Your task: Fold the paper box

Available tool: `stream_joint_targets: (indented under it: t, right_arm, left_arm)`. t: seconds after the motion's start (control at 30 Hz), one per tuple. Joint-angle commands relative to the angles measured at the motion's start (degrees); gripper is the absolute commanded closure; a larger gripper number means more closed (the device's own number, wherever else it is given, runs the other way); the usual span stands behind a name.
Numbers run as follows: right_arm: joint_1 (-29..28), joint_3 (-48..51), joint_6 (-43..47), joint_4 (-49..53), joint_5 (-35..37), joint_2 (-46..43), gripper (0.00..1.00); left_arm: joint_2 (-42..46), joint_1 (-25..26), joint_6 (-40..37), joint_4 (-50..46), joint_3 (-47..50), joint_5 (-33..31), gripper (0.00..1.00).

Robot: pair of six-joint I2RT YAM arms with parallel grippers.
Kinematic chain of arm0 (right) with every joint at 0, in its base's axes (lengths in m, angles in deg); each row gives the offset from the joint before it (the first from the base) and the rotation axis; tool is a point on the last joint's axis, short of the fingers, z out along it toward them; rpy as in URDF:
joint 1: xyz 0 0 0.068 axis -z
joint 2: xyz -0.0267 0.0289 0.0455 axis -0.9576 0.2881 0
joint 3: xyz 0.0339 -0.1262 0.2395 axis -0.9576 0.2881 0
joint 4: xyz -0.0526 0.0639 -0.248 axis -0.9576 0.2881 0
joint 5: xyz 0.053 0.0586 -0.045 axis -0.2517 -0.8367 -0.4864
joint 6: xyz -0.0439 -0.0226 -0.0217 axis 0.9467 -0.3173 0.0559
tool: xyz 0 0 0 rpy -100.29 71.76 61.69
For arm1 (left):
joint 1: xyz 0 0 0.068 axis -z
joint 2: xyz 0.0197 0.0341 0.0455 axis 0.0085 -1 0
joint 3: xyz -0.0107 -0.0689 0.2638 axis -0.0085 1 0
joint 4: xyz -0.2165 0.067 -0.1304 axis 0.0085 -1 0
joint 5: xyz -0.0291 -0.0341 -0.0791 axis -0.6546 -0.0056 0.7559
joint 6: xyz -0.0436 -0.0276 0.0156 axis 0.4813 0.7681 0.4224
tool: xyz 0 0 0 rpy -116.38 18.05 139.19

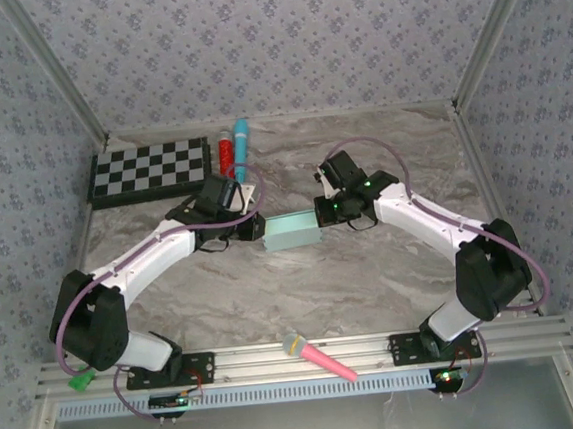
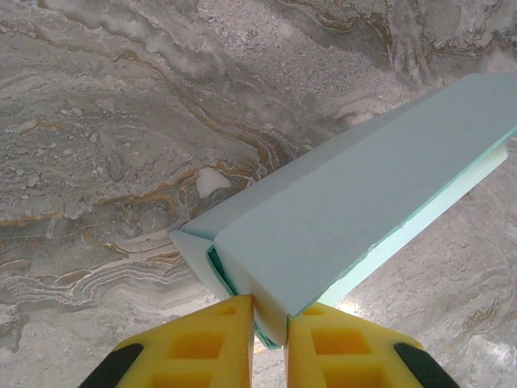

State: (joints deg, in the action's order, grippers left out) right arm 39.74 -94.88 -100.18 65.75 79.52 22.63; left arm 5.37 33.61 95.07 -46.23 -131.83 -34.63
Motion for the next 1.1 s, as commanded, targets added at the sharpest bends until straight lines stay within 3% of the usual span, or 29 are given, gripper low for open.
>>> stream_joint_targets:
  t: [0.0,0.67,1.07]
  right_arm:
    - [-0.47,2.02,0.36,2.51,-2.43,0.08,0.97]
    - [-1.42,4.01,1.08,1.62,-2.02,-2.42,0.94]
    - [-0.59,1.13,0.97,1.26,-3.4,-3.4,0.82]
  left_arm:
    - [-0.16,0.29,0.0,-1.7,1.45,0.82,0.83]
    - [0.65,0.41,0.33,-1.72,2.64,0.54,0.82]
    - [1.12,0.33,-0.36,-2.31,-0.83,0.11,0.69]
